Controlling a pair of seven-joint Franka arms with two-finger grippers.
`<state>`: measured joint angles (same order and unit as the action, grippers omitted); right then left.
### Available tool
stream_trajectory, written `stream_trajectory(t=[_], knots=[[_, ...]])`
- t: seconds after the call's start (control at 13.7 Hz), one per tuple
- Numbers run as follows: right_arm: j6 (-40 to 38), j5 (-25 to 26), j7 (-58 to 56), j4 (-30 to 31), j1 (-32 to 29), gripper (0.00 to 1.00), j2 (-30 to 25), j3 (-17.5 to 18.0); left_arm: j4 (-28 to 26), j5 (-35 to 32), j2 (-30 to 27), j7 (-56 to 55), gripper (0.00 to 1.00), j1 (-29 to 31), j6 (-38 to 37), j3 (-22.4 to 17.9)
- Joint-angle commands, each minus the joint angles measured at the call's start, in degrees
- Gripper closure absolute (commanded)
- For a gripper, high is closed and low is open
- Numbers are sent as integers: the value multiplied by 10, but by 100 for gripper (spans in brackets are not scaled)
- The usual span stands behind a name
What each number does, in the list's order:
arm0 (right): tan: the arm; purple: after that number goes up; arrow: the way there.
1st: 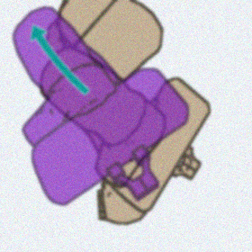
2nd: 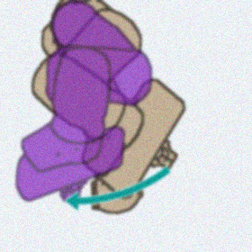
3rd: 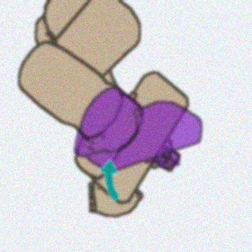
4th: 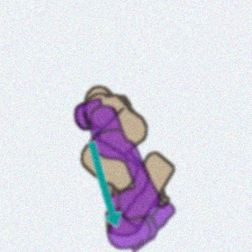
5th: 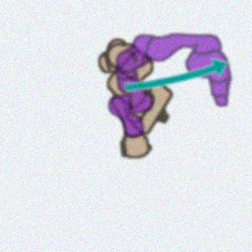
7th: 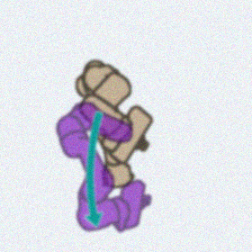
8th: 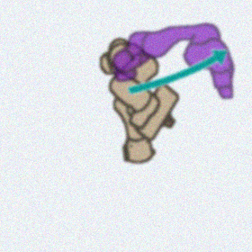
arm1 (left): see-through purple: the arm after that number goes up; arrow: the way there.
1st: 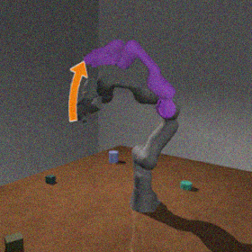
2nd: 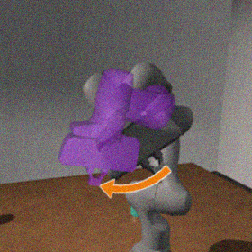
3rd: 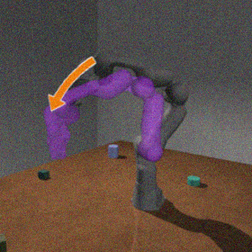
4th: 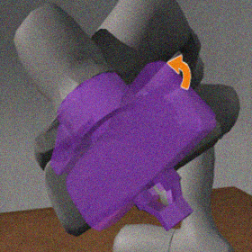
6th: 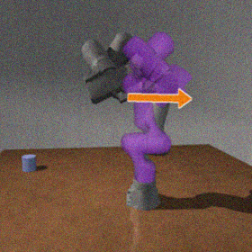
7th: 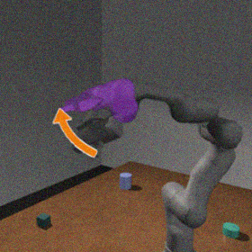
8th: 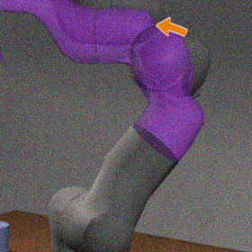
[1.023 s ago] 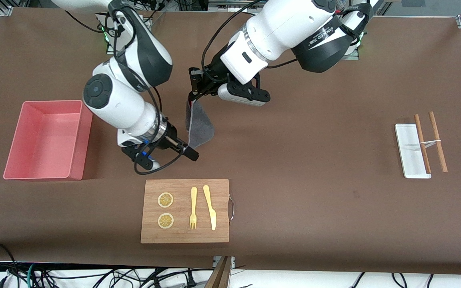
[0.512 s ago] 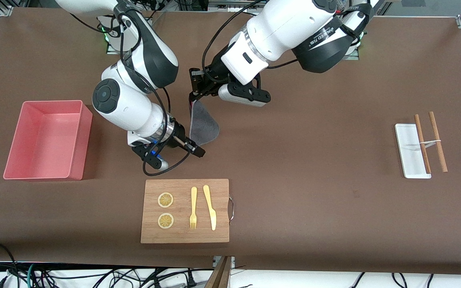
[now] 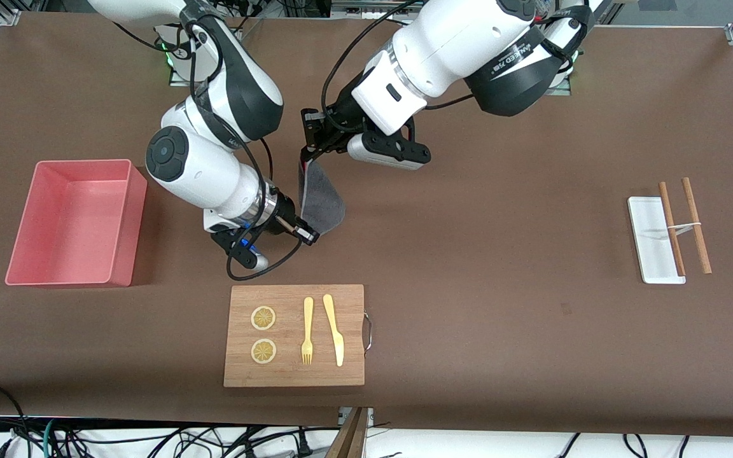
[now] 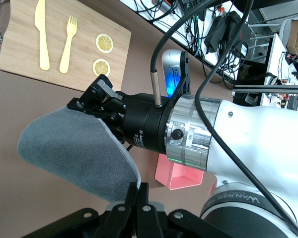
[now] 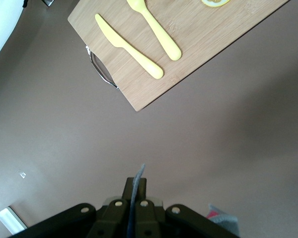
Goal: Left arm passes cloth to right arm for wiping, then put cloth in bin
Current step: 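Grasp the hanging cloth with the right gripper below the left gripper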
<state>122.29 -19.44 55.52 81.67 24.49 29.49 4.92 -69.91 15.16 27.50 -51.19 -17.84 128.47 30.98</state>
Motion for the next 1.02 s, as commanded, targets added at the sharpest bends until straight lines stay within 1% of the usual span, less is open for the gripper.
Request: stream_trajectory(t=[0.0, 0.22, 0.29, 0.37, 0.44, 0.73, 0.88, 0.95], knots=[[-6, -11, -1, -8, 1, 100, 3, -2, 10, 0, 2, -1, 100, 0, -5, 0], [-6, -10, -2, -8, 1, 100, 4, -2, 8, -2, -4, -1, 100, 3, -8, 0], [-9, -8, -2, -7, 1, 100, 4, -3, 4, -3, -10, 2, 65, 3, -11, -2], [-13, -6, -3, -7, 0, 100, 4, -3, 4, -3, -11, 3, 35, 3, -21, -3], [-17, -6, -10, -7, -3, 100, 4, -3, 6, -4, -11, 8, 0, 5, -24, -5], [-44, -3, -44, -8, -8, 100, 6, -9, 6, -12, -12, 12, 0, 7, -27, -4], [-66, 22, -52, -8, -8, 100, 6, -9, 6, -12, -22, 14, 0, 19, -53, -3], [-85, 29, -64, -4, 4, 100, 9, -16, 5, -12, -35, 13, 0, 28, -83, -5]])
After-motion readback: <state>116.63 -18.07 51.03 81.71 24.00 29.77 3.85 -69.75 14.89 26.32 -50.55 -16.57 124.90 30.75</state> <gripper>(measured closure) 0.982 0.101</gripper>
